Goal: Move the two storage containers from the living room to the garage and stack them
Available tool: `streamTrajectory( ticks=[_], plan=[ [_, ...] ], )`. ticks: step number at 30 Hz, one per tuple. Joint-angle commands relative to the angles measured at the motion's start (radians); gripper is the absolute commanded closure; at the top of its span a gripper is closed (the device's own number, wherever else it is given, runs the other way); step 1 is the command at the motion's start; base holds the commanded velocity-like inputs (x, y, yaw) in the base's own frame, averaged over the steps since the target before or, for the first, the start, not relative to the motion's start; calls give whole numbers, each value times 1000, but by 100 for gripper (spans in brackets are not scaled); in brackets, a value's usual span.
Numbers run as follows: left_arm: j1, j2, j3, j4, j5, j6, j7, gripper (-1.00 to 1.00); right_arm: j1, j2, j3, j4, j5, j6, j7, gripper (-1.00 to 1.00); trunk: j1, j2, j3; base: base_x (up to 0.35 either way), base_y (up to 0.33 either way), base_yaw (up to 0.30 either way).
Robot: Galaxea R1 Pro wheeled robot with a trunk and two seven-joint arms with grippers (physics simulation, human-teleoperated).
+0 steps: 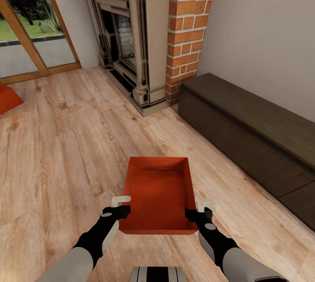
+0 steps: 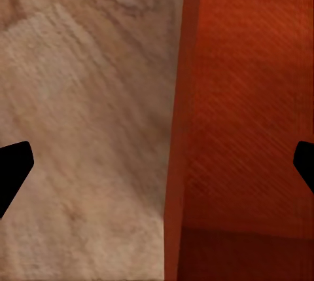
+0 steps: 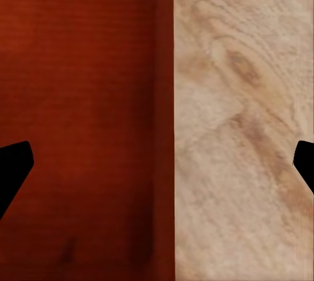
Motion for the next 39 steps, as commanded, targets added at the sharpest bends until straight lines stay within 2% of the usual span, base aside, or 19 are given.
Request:
streamTrajectory(
  ticks=[1, 8, 39],
  plan=[
    [0, 1, -8, -2, 10, 5, 9, -100, -1, 0, 8, 1, -1, -2, -8, -100, 4, -8, -4, 0, 0, 0],
    [0, 1, -8, -3, 10, 5, 9, -100, -1, 0, 9, 1, -1, -2, -8, -100, 31, -57, -26, 0, 0, 0],
    [0, 1, -8, 1, 10, 6, 9, -100, -1, -2, 10, 1, 1, -2, -8, -100, 31, -57, -26, 8, 0, 0]
  ],
)
